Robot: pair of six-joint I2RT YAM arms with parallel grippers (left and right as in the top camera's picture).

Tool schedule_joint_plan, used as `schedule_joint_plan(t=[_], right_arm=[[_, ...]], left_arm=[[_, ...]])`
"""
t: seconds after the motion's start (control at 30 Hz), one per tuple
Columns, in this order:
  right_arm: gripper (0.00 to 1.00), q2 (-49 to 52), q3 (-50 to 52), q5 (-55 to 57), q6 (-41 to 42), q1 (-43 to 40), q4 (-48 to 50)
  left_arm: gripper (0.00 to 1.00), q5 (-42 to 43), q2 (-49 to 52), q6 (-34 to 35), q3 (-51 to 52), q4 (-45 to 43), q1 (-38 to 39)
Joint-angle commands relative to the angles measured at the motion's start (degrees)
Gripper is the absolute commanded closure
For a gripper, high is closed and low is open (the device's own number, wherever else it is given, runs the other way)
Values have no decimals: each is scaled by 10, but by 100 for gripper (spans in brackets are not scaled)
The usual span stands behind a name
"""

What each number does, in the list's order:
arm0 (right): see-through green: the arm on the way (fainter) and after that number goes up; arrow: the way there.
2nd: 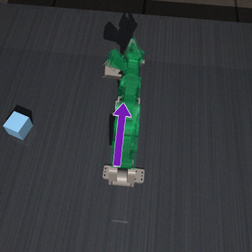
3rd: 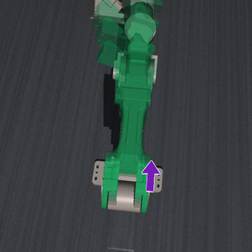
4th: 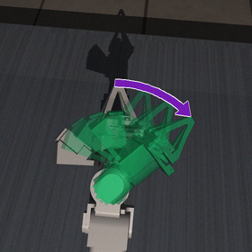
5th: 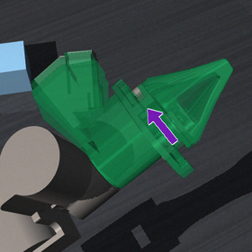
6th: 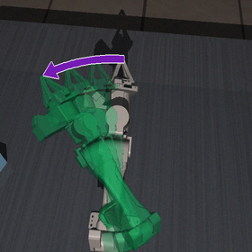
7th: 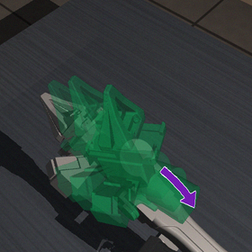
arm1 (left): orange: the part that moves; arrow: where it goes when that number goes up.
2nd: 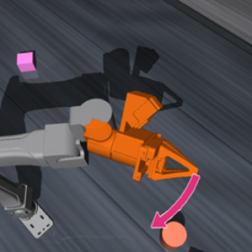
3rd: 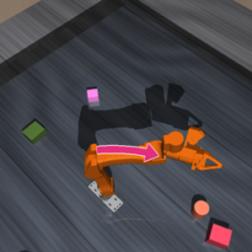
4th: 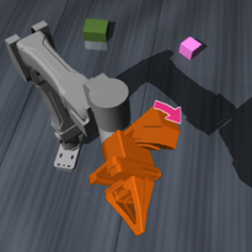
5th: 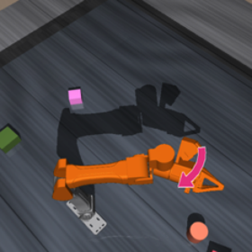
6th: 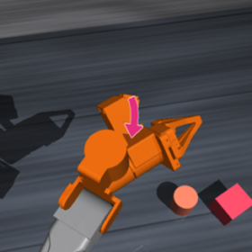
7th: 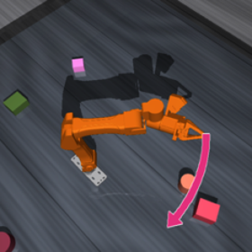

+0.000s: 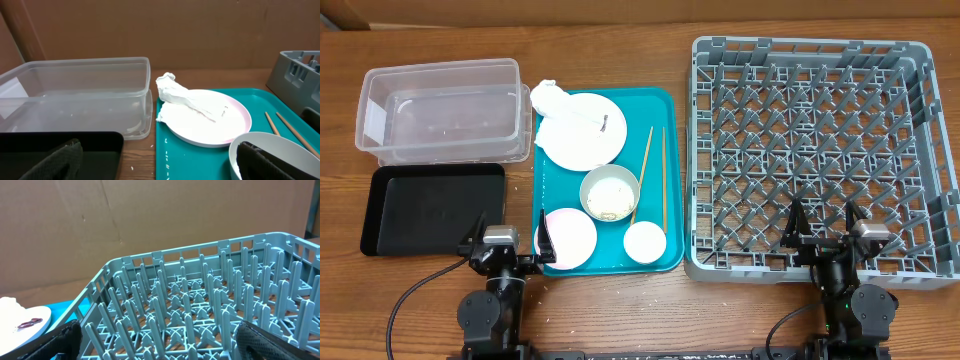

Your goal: Sort waste into correct bins and load items into the dishwasher

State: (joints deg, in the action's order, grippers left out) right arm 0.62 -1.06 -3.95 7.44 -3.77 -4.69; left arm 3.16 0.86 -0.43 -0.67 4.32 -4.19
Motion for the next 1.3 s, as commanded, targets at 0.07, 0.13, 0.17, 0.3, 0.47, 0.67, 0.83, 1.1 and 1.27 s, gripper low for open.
schedule_joint_plan(t=[0.07,0.13,0.17,0.3,0.47,0.67,0.83,1.1,1.27], right_arm=[[0,-5,6,9,-4,-3,2],[0,-5,6,9,-4,-3,2],[0,-5,6,9,-4,-3,2],[0,-5,6,9,-4,-3,2],[0,-5,6,9,-4,-3,2],[0,-5,6,8,-4,-3,2],[0,-5,6,9,-2,-3,2],[0,-5,6,8,-2,-3,2],[0,-5,6,9,-2,-3,2]], left_arm=[[0,-6,-6,-7,4,-1,-3],[0,-6,-6,-7,4,0,-3],[0,-6,-6,-7,4,-1,-3],[0,-6,-6,-7,4,0,-3],[0,-6,-6,-7,4,0,-3],[0,-6,-6,-7,4,-3,-3],[0,92,-6,-1,4,-50,-3],[0,117,4,46,-79,-67,-3],[1,117,88,21,-192,-13,-3]])
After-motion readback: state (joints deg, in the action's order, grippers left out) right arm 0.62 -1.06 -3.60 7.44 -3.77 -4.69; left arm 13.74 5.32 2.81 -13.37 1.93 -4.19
